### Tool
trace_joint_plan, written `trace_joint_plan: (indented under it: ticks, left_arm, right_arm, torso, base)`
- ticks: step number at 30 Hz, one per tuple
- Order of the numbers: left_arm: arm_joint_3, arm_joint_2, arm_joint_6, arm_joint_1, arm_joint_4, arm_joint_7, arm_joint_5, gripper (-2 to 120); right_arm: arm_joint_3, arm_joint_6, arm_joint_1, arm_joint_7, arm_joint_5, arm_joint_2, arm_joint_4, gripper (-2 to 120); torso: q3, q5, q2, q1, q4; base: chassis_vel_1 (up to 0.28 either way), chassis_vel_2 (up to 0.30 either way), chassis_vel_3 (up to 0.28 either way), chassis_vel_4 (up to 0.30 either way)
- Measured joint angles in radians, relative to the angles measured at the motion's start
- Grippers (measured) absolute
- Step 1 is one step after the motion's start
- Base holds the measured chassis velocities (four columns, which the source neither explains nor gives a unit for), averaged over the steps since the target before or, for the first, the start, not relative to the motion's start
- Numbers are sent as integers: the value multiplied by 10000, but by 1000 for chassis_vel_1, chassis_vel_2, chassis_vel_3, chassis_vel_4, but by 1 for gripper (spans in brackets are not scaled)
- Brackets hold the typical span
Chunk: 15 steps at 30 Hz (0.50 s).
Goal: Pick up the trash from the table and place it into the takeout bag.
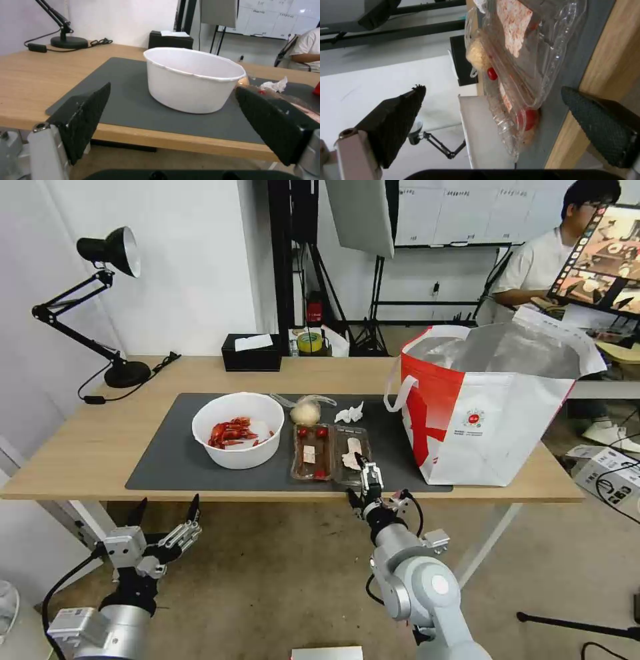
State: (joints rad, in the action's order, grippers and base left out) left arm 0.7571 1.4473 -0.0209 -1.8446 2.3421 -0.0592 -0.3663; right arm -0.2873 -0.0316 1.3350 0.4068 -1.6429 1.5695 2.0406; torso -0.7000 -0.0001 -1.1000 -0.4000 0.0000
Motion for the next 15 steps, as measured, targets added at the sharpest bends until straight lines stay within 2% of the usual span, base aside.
trace_joint_plan:
  ticks: [15]
  left_arm:
    - [26,143,30,-146,192,-12,22,100]
  right_arm:
    - [81,-5,-41,13,29,7,-27,100]
  torso:
    - [0,0,0,0,0]
  base:
    - [0,0,0,0]
